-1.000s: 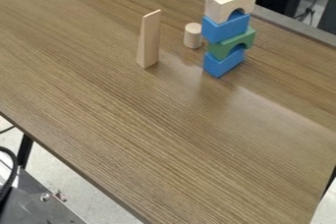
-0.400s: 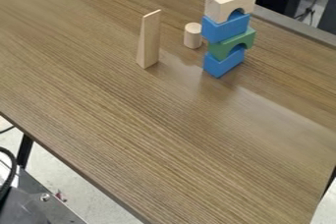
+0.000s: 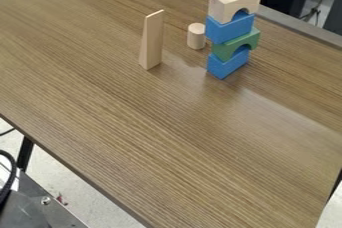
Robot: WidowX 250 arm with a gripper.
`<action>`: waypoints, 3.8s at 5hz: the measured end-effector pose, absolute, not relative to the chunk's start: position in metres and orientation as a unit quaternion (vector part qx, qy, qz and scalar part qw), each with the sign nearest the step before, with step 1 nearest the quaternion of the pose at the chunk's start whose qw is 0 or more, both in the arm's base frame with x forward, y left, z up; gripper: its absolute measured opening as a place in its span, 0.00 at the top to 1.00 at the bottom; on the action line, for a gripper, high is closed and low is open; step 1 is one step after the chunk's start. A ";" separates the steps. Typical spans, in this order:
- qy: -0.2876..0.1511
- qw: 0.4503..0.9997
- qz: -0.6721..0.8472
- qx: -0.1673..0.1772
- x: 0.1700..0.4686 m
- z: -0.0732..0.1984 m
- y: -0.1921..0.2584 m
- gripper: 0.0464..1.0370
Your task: Moves the white arch to the right side
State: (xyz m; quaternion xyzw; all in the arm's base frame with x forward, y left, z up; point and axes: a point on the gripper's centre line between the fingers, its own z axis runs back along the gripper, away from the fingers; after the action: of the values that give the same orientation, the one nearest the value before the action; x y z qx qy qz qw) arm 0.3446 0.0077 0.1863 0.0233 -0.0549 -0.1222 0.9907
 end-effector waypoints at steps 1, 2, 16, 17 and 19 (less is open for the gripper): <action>-0.043 0.991 -0.122 0.032 0.348 0.177 0.010 0.04; -0.027 0.991 -0.125 0.038 0.351 0.164 0.008 0.04; -0.072 0.990 -0.121 0.005 0.325 0.169 -0.022 0.48; -0.054 0.989 -0.140 0.003 0.315 0.150 -0.040 0.48; -0.041 0.989 -0.138 0.023 0.305 0.124 -0.064 0.48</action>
State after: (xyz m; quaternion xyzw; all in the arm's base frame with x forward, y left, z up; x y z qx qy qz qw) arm 0.3055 -0.0642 0.1243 0.0232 -0.0410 -0.1382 0.9893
